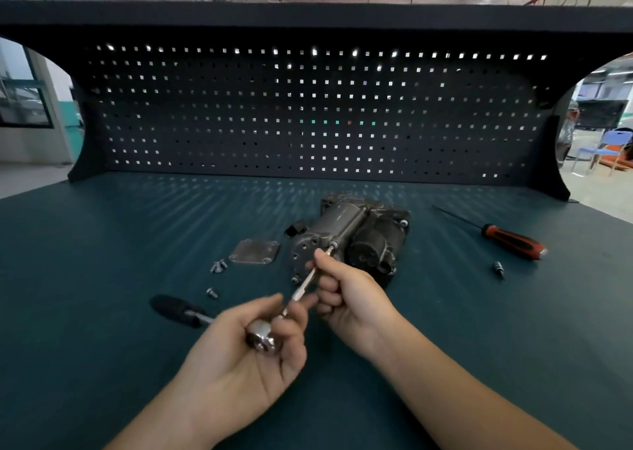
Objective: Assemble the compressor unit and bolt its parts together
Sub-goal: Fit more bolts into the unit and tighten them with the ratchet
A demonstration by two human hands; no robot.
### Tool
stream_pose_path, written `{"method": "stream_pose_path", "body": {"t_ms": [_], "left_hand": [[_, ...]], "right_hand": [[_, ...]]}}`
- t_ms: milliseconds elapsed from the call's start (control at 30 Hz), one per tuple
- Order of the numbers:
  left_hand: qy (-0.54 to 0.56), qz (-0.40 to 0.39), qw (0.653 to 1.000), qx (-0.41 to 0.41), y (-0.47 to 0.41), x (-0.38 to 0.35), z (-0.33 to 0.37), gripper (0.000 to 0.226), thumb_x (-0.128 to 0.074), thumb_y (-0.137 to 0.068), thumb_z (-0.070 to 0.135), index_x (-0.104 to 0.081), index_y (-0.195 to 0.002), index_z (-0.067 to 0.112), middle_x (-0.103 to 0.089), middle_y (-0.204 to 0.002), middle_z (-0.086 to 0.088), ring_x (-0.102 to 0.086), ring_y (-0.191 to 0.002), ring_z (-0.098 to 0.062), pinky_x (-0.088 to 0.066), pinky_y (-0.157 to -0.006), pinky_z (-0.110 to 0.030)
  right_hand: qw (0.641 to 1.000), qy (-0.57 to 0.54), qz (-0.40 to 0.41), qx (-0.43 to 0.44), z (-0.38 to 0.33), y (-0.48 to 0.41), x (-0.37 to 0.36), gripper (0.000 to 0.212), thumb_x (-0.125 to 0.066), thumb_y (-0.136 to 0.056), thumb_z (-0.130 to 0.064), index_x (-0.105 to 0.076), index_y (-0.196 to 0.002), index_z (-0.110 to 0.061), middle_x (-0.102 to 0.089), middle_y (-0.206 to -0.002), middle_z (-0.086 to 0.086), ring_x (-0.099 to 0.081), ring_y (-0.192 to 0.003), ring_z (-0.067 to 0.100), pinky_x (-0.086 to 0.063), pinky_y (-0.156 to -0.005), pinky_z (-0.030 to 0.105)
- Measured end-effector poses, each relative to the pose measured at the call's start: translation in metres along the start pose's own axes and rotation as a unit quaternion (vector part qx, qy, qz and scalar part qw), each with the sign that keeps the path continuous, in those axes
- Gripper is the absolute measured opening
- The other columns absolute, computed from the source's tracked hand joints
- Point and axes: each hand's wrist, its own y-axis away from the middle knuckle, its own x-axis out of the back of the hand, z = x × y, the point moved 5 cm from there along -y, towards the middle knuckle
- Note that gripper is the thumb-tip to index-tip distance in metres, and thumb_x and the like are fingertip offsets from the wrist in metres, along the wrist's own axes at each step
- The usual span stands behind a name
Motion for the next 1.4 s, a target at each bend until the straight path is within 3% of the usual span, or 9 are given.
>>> {"method": "stream_pose_path", "body": {"t_ms": [167, 467, 567, 700, 800, 1067, 1267, 1333, 1400], "left_hand": [[-0.406, 0.064, 0.905, -0.111, 0.001, -0.001, 0.015, 0.026, -0.048, -0.083, -0.003, -0.072, -0.090, 0.004, -0.045, -0.048, -0.002, -0.039, -0.036, -0.012, -0.032, -0.038, -0.019], [-0.951, 0.086, 0.203, -0.215, -0.003, -0.029, 0.016, 0.073, -0.043, -0.090, 0.021, 0.001, -0.147, 0.013, -0.056, -0.108, 0.003, -0.059, -0.095, -0.016, -0.035, -0.065, -0.026], [-0.936, 0.100, 0.252, -0.226, 0.000, -0.022, 0.024, 0.062, -0.040, -0.090, 0.021, -0.012, -0.145, 0.020, -0.058, -0.091, 0.007, -0.058, -0.081, -0.013, -0.036, -0.062, -0.024], [-0.535, 0.061, 0.828, -0.155, 0.004, -0.008, 0.030, 0.031, -0.058, -0.083, -0.004, -0.067, -0.103, 0.017, -0.061, -0.058, 0.001, -0.043, -0.037, -0.008, -0.034, -0.039, -0.017], [-0.109, -0.002, 0.994, -0.007, 0.000, -0.002, 0.007, 0.055, -0.087, -0.037, -0.007, -0.073, -0.090, -0.006, -0.057, -0.057, -0.005, -0.034, -0.028, -0.008, -0.026, -0.027, -0.014], [-0.537, 0.089, 0.822, -0.165, 0.005, -0.005, 0.023, 0.044, -0.043, -0.088, -0.006, -0.067, -0.107, 0.026, -0.047, -0.050, -0.001, -0.037, -0.037, -0.011, -0.027, -0.037, -0.018], [-0.934, 0.102, 0.242, -0.243, 0.004, -0.025, 0.026, 0.074, -0.045, -0.087, 0.021, -0.001, -0.145, 0.025, -0.058, -0.091, 0.010, -0.060, -0.083, -0.012, -0.038, -0.063, -0.026], [-0.939, 0.099, 0.235, -0.232, 0.003, -0.024, 0.027, 0.069, -0.043, -0.089, 0.020, -0.002, -0.145, 0.021, -0.058, -0.090, 0.008, -0.059, -0.079, -0.013, -0.038, -0.064, -0.026], [-0.851, 0.090, 0.447, -0.262, 0.005, -0.020, 0.033, 0.048, -0.044, -0.091, 0.016, -0.030, -0.136, 0.025, -0.056, -0.067, 0.008, -0.051, -0.059, -0.006, -0.039, -0.057, -0.020]], "right_hand": [[0.998, 0.059, -0.002, -0.003, 0.001, 0.002, 0.001, 0.026, -0.050, -0.093, -0.030, -0.063, -0.080, -0.011, -0.034, -0.040, -0.008, -0.026, -0.033, 0.005, -0.026, -0.036, 0.016], [0.946, 0.261, 0.108, 0.157, -0.011, 0.004, 0.004, 0.043, -0.060, -0.086, -0.036, -0.054, -0.050, -0.013, -0.052, -0.042, -0.007, -0.040, -0.034, 0.002, -0.033, -0.039, 0.013], [0.967, 0.208, 0.095, 0.113, -0.007, 0.002, 0.005, 0.036, -0.059, -0.088, -0.034, -0.060, -0.059, -0.012, -0.058, -0.049, -0.006, -0.048, -0.039, 0.004, -0.037, -0.041, 0.014], [0.991, 0.112, 0.059, 0.050, -0.002, 0.002, 0.001, 0.026, -0.059, -0.088, -0.029, -0.063, -0.072, -0.009, -0.064, -0.059, 0.001, -0.056, -0.044, 0.007, -0.042, -0.048, 0.017], [0.993, 0.100, 0.047, 0.045, -0.003, 0.003, 0.001, 0.027, -0.057, -0.089, -0.028, -0.063, -0.072, -0.008, -0.065, -0.055, 0.002, -0.059, -0.043, 0.010, -0.043, -0.048, 0.015], [0.994, 0.107, 0.029, 0.007, 0.002, 0.002, -0.001, 0.031, -0.047, -0.094, -0.035, -0.065, -0.080, -0.014, -0.068, -0.067, -0.001, -0.062, -0.051, 0.006, -0.040, -0.067, 0.025], [0.998, 0.063, 0.007, -0.013, 0.003, 0.003, -0.003, 0.034, -0.043, -0.097, -0.033, -0.064, -0.090, -0.007, -0.071, -0.070, 0.004, -0.066, -0.062, 0.014, -0.051, -0.075, 0.026], [0.998, 0.061, 0.009, -0.006, 0.002, 0.004, -0.002, 0.029, -0.046, -0.096, -0.031, -0.064, -0.093, -0.008, -0.072, -0.074, 0.004, -0.068, -0.067, 0.014, -0.050, -0.081, 0.028], [0.997, 0.074, 0.019, 0.005, 0.000, 0.004, 0.001, 0.025, -0.048, -0.095, -0.030, -0.064, -0.092, -0.010, -0.072, -0.077, 0.002, -0.068, -0.069, 0.012, -0.050, -0.078, 0.026]]}}
